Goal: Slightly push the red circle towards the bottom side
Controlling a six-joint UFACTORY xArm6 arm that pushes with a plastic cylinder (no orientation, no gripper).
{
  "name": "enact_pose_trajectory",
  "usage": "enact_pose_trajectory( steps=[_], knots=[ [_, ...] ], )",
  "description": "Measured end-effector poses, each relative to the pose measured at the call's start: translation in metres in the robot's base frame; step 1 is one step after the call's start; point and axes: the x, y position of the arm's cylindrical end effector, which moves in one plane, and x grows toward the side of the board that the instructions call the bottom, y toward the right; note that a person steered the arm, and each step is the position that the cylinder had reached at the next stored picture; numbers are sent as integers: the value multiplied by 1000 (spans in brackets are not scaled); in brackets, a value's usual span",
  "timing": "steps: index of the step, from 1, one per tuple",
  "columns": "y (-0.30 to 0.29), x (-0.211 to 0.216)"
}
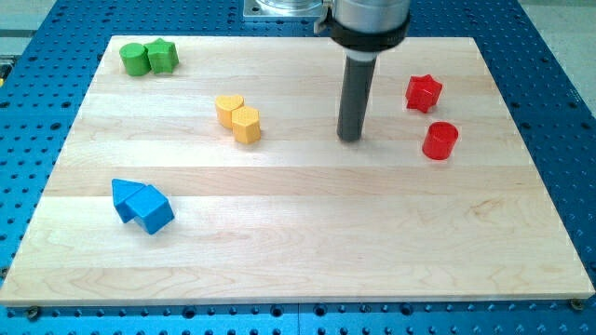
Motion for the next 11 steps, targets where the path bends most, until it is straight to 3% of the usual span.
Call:
enact_pose_trajectory(
  steps=[4,7,9,10,11],
  knots=[
    [4,-9],
    [79,-28],
    [132,15],
    [129,62],
    [129,36]
  ],
)
